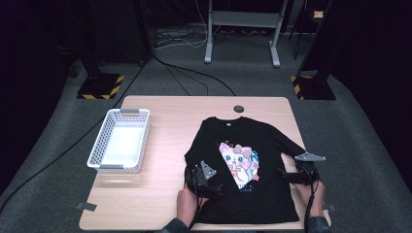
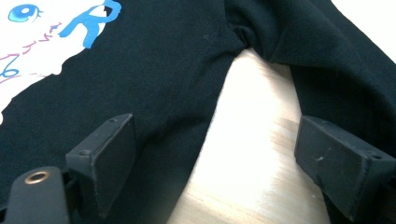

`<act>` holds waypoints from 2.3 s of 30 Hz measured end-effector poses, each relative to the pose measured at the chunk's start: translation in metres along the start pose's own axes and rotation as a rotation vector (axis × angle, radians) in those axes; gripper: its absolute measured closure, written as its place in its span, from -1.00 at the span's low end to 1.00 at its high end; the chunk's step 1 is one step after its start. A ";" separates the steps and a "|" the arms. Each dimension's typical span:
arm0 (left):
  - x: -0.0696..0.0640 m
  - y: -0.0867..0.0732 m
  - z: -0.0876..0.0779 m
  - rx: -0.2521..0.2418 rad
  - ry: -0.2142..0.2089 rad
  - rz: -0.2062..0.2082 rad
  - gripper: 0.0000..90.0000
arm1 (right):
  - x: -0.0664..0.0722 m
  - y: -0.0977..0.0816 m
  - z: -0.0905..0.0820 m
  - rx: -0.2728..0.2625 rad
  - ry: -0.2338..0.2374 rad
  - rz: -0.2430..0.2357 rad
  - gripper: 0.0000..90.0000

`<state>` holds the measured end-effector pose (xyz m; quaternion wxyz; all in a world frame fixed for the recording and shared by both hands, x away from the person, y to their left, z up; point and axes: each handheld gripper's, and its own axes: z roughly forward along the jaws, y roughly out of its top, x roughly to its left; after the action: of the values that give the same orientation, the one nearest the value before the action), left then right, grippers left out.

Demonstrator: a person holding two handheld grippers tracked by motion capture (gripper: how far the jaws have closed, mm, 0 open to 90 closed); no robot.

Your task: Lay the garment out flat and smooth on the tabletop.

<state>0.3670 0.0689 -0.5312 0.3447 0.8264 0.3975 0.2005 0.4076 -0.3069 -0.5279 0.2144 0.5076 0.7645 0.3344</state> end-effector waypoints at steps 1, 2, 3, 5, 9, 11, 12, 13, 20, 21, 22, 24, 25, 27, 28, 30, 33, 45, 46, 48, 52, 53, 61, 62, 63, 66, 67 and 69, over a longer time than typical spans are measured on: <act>-0.001 0.000 0.000 0.002 -0.004 0.000 -0.99 | -0.001 0.000 0.000 0.000 -0.001 0.001 -0.73; -0.001 0.001 0.000 0.003 -0.005 -0.001 -0.99 | -0.002 -0.001 -0.001 0.000 0.000 -0.001 -0.73; -0.001 0.001 0.001 0.003 -0.007 -0.004 -0.99 | -0.002 -0.001 -0.001 0.001 0.000 0.000 -0.73; -0.001 0.001 0.001 0.002 -0.009 -0.002 -0.99 | -0.003 -0.002 -0.002 0.001 0.002 0.000 -0.73; 0.000 0.000 0.000 0.006 -0.028 -0.003 -0.99 | -0.004 -0.002 -0.003 0.000 0.005 -0.006 -0.73; 0.001 0.000 -0.001 0.009 -0.035 0.001 -0.99 | -0.004 -0.003 -0.003 -0.003 0.005 -0.004 -0.73; 0.001 0.000 -0.002 0.011 -0.031 0.008 -0.99 | -0.004 -0.003 -0.003 -0.005 0.005 -0.003 -0.73; 0.000 0.000 -0.004 0.015 -0.026 0.014 -1.00 | -0.004 -0.003 -0.003 -0.006 0.004 -0.004 -0.72; -0.010 0.012 -0.025 -0.023 -0.052 0.028 -0.98 | -0.003 -0.003 -0.003 -0.010 0.002 -0.003 -0.71; -0.016 0.014 -0.025 -0.016 -0.066 0.041 -0.97 | -0.003 -0.003 -0.003 -0.010 0.003 -0.003 -0.71; -0.020 0.015 -0.024 -0.011 -0.077 0.046 -0.97 | -0.003 -0.003 -0.003 -0.011 0.003 -0.003 -0.71; -0.033 0.019 -0.022 0.002 -0.105 0.076 -0.95 | -0.003 -0.004 -0.003 -0.011 0.002 -0.001 -0.70; -0.041 0.020 -0.020 0.010 -0.114 0.096 -0.95 | -0.003 -0.004 -0.003 -0.011 0.002 -0.002 -0.70; -0.056 0.023 -0.016 0.024 -0.134 0.135 -0.91 | -0.003 -0.004 -0.003 -0.012 0.001 -0.001 -0.69; -0.061 0.024 -0.015 0.032 -0.136 0.149 -0.88 | -0.004 -0.004 -0.003 -0.013 0.002 -0.001 -0.69; -0.072 0.025 -0.011 0.052 -0.132 0.188 -0.83 | -0.004 -0.004 -0.003 -0.013 0.002 -0.001 -0.69; -0.080 0.024 -0.007 0.068 -0.127 0.209 -0.64 | -0.004 -0.004 -0.003 -0.014 0.003 0.000 -0.68; -0.077 0.018 -0.012 0.022 -0.140 0.166 0.75 | -0.004 -0.003 -0.003 -0.015 0.002 0.004 -0.67; -0.076 0.018 -0.012 0.016 -0.138 0.168 0.83 | -0.004 -0.003 -0.003 -0.015 0.002 0.004 -0.67; -0.074 0.017 -0.015 0.000 -0.126 0.163 0.97 | -0.004 -0.003 -0.003 -0.015 0.002 0.004 -0.67; -0.068 0.014 -0.020 -0.032 -0.119 0.147 0.99 | -0.004 -0.003 -0.003 -0.015 0.002 0.004 -0.67; -0.067 0.013 -0.021 -0.030 -0.121 0.141 0.99 | -0.004 -0.003 -0.003 -0.015 0.002 0.004 -0.67; -0.064 0.013 -0.025 -0.045 -0.127 0.139 1.00 | -0.004 -0.003 -0.003 -0.016 0.001 0.004 -0.67; -0.062 0.013 -0.026 -0.051 -0.127 0.135 1.00 | -0.004 -0.003 -0.003 -0.016 0.001 0.004 -0.67; -0.060 0.013 -0.028 -0.057 -0.122 0.128 1.00 | -0.004 -0.003 -0.003 -0.016 0.001 0.004 -0.67; -0.053 0.014 -0.035 -0.081 -0.109 0.112 1.00 | -0.004 -0.003 -0.003 -0.016 0.001 0.004 -0.67; -0.050 0.014 -0.038 -0.089 -0.102 0.105 1.00 | -0.004 -0.003 -0.003 -0.016 0.001 0.004 -0.67; -0.041 0.012 -0.046 -0.098 -0.086 0.089 1.00 | -0.004 -0.003 -0.003 -0.016 0.001 0.004 -0.67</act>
<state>0.3210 0.0500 -0.4940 0.3922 0.8333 0.3349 0.1992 0.4053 -0.3124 -0.5283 0.2176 0.5073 0.7608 0.3412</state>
